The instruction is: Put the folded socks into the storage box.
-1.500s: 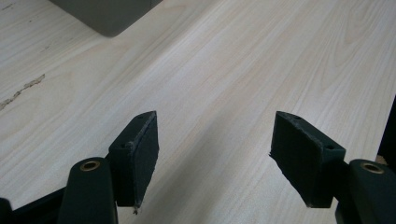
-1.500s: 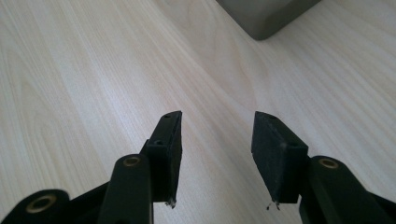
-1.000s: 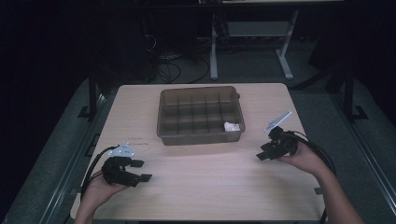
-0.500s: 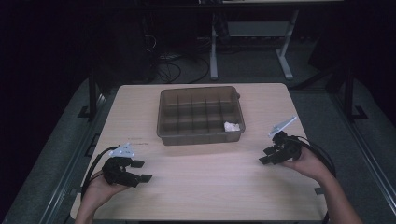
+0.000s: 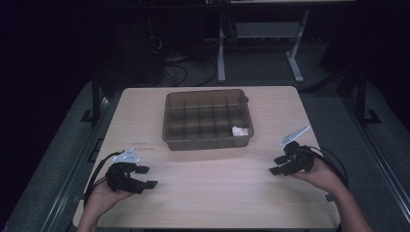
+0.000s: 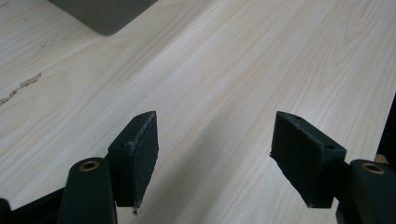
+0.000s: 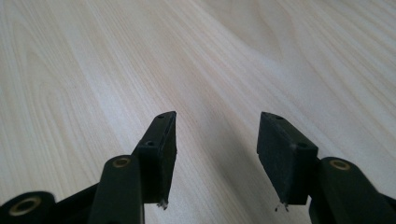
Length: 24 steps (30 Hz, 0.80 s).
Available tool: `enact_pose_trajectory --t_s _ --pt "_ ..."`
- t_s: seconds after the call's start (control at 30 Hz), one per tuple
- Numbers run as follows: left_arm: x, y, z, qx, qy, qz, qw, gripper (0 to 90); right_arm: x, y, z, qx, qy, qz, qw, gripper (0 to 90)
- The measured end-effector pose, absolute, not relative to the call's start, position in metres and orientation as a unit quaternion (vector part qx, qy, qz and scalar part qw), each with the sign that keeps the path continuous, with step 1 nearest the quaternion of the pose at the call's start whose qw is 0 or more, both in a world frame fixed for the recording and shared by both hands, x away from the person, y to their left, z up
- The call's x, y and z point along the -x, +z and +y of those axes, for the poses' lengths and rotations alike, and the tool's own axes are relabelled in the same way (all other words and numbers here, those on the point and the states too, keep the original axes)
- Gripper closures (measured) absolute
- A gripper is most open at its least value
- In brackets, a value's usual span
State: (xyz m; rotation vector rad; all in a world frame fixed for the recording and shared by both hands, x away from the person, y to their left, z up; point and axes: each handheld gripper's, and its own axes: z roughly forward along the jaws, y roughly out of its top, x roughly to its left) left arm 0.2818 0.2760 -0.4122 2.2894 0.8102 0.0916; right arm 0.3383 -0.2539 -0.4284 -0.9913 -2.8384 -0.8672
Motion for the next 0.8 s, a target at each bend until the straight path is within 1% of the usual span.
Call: enact_pose_trajectory --t_s 0.8 --pt "-0.281 -0.413 0.275 -0.884 0.039 0.310 0.346 30.7 -0.318 -0.439 -0.263 0.328 -0.293 -0.898 0.003 45.5"
